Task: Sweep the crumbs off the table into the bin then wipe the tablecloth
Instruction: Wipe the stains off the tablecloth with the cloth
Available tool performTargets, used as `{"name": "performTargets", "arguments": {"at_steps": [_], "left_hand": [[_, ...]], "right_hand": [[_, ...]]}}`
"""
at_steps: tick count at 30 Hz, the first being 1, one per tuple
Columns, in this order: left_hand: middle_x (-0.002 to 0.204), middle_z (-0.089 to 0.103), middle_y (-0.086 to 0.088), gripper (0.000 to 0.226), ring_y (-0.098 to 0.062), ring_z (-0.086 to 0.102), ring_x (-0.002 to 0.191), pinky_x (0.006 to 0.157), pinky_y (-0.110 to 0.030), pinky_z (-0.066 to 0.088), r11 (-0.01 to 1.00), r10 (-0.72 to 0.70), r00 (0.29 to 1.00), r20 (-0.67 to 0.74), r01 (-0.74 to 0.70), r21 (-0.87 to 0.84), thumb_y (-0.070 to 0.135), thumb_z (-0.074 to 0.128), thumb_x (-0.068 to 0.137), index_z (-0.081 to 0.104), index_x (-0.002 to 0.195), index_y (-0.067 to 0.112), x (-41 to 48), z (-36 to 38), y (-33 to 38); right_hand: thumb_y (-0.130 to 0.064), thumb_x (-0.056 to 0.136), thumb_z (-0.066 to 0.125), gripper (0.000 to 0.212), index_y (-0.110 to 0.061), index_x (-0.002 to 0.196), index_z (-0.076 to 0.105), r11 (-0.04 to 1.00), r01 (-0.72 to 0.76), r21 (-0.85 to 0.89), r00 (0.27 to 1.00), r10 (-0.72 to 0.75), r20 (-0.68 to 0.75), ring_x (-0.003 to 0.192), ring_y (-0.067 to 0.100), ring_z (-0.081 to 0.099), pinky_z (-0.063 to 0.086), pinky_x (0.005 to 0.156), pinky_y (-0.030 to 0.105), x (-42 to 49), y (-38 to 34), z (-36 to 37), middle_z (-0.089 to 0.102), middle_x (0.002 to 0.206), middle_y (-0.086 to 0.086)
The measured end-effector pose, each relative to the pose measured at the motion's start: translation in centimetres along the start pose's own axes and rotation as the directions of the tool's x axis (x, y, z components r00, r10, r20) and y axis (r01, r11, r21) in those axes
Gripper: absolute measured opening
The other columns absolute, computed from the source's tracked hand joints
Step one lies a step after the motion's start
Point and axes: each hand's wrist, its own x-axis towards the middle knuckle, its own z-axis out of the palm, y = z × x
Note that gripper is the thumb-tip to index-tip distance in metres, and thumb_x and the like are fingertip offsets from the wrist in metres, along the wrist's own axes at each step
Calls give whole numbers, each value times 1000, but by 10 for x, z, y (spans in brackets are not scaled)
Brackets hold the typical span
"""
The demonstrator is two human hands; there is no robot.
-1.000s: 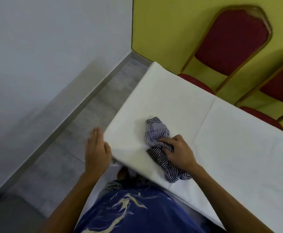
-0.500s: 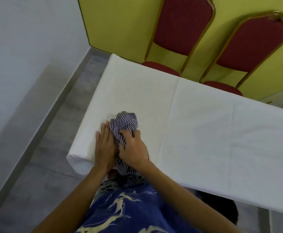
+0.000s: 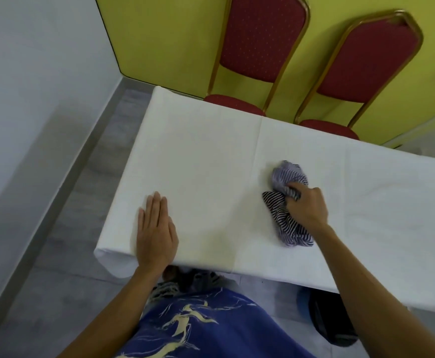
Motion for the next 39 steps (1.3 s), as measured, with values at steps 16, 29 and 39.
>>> {"name": "performTargets", "arguments": {"at_steps": [16,29,39], "left_hand": [[163,22,-14,56,-26,14,153,125,-46,14,1000,3,1000,-3,-3,28,21,27,101,29,153,1,1,0,4],[164,17,-13,59,-27,12,153,124,-49,13,998,-57,998,38,56,31,21,23,98,26,154,1,4,4,13],[166,4,-15,62,-29,2,154,124,-53,7,990,-130,986,108,123,64,26,26,100,16,155,-1,-4,15,42]], "right_hand": [[-42,84,55,55,-26,136,59,991,-20,135,995,6,101,123,39,53,45,102,44,-21,-18,11,55,134,19],[-63,81,63,84,-26,151,35,984,114,-140,985,-131,-114,133,37,38,41,101,52,-50,-11,71,32,155,14],[-70,83,56,79,-35,150,33,979,132,-158,977,-155,-147,134,31,42,40,102,52,-43,24,58,35,155,4]]}}
